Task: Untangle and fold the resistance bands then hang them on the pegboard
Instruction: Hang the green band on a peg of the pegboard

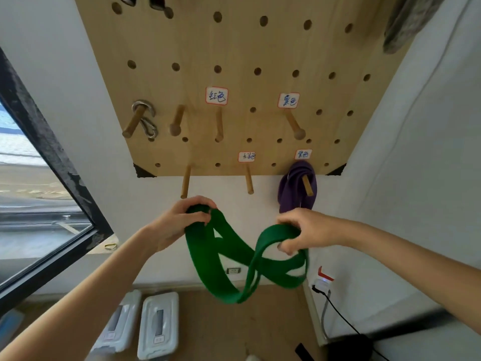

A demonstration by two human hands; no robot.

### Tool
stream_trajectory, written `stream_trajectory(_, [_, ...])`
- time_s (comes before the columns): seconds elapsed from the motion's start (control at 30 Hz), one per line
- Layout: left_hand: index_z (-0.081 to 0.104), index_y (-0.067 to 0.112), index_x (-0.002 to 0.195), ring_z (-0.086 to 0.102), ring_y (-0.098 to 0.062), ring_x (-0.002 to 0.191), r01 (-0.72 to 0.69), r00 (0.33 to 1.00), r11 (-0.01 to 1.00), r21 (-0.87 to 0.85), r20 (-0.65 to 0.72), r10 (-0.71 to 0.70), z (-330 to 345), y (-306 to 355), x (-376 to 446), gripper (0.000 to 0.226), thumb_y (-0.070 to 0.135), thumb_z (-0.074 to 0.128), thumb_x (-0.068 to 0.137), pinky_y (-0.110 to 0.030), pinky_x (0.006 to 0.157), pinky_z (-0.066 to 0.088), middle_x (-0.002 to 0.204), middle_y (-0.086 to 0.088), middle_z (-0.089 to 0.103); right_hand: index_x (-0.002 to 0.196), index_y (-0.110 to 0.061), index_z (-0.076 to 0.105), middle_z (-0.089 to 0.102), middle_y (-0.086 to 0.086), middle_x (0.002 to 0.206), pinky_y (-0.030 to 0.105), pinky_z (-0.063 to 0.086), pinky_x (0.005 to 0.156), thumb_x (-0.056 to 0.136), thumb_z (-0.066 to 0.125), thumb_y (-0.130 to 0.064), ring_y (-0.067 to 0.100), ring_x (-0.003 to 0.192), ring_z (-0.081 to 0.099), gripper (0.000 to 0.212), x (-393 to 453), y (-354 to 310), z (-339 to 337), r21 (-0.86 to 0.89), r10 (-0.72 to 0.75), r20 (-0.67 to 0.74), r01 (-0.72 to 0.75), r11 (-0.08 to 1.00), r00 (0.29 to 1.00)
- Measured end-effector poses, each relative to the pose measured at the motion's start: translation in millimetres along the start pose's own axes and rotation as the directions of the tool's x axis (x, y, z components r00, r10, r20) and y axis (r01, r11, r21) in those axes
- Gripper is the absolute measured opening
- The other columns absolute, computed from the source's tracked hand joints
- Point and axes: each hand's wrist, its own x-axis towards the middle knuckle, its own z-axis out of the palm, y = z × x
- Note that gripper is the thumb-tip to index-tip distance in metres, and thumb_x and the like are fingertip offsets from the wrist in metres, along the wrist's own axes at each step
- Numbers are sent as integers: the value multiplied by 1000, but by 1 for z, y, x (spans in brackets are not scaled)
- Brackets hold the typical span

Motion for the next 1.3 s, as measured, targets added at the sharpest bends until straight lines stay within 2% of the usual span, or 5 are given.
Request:
stream_trajectory(0.1, [66, 21, 88, 58, -20, 84, -59, 997, 998, -4, -56, 59, 4, 1, 3, 27, -4, 56, 83, -26, 63, 54, 93, -4, 57, 89, -7, 61, 59, 5, 56, 25, 50, 52, 84, 66, -13, 17, 50, 57, 10, -2, 35, 6, 541, 343, -6, -285, 791, 939])
stream_trajectory(0.2, [66, 25, 83, 58, -20, 88, -130, 983, 987, 90, -118, 140, 19, 7, 8, 28, -3, 58, 82, -24, 63, 53, 97, 0, 57, 83, -7, 57, 48, 3, 46, 25, 49, 45, 84, 64, -10, 15, 39, 48, 7, 5, 52, 20, 957, 529, 25, -173, 232, 848])
stream_trajectory(0.43, [53, 29, 110, 61, -15, 95, -175, 984, 958, 227, 61, 166, 75, 5, 8, 38, 26, 69, 76, -25, 78, 55, 106, -5, 57, 106, 0, 50, 62, 20, 80, 40, 53, 64, 95, 49, -25, 27, 73, 61, 28, 33, 13, 39, 971, 398, 48, 51, -234, 916])
stream_trajectory(1.03, [23, 24, 141, 52, -15, 111, -140, 988, 900, 413, 114, 101, 80, 6, 24, 86, 26, 75, 72, -27, 91, 49, 122, 1, 48, 117, 1, 57, 66, 19, 104, 37, 59, 68, 95, 41, -1, 27, 92, 66, 27, 37, -6, 31, 992, 249, -58, 29, 119, 967])
stream_trajectory(1.3, [39, 26, 128, 65, -11, 72, -66, 993, 938, 339, 112, 29, 63, 27, 25, 64, -4, 63, 77, -24, 69, 54, 95, -15, 65, 98, -18, 60, 58, -5, 95, 17, 50, 74, 74, 76, -25, 7, 88, 58, 29, 39, -2, -3, 227, 40, -459, 73, 971, 888])
